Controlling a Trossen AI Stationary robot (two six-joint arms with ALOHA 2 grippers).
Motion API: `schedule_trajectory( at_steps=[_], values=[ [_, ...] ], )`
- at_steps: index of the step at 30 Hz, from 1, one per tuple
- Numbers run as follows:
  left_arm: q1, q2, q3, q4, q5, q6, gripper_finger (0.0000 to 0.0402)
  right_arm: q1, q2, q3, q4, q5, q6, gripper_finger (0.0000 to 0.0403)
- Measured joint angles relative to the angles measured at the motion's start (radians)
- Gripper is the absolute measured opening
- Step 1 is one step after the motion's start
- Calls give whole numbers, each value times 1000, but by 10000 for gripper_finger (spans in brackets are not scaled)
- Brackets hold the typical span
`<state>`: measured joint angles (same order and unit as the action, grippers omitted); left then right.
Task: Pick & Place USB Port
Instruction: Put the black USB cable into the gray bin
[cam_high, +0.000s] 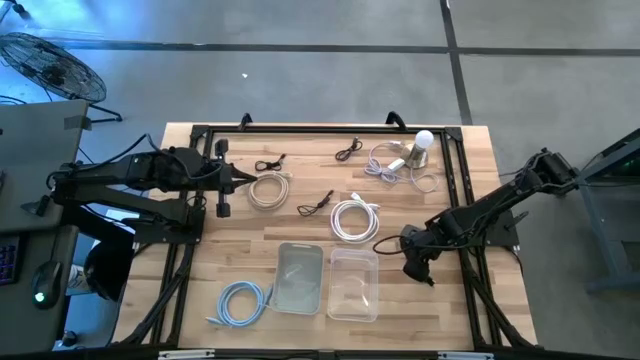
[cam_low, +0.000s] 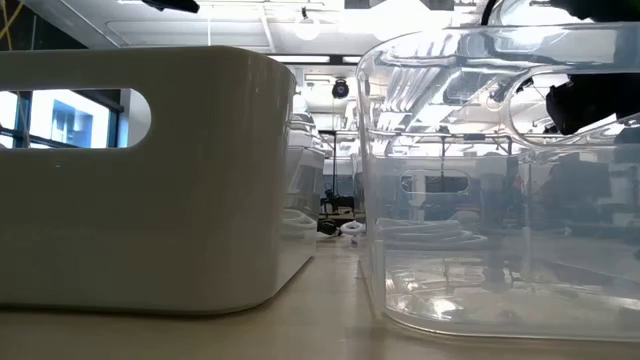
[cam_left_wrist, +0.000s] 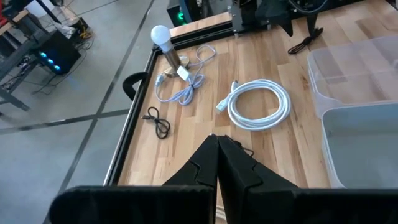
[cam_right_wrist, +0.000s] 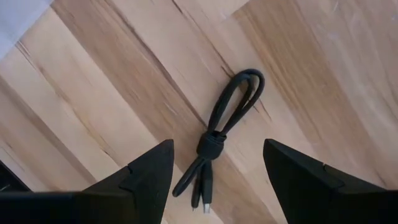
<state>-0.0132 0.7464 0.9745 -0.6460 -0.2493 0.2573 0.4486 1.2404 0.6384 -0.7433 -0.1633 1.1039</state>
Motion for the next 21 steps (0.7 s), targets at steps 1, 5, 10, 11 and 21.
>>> schedule_trajectory(
  at_steps=[1,5,10,11,21],
  values=[
    [0,0,0,0,0,0,1,8,0,0,0,0,9,241],
    [0,0,0,0,0,0,1,30,0,0,3,3,38,241],
    [0,0,0,0,-3,0,1,54,0,0,4,26,66,241],
    [0,0,0,0,-3,0,1,58,0,0,4,30,69,241],
    [0,0,0,0,-4,0,1,71,12,2,7,38,74,240]
  ],
)
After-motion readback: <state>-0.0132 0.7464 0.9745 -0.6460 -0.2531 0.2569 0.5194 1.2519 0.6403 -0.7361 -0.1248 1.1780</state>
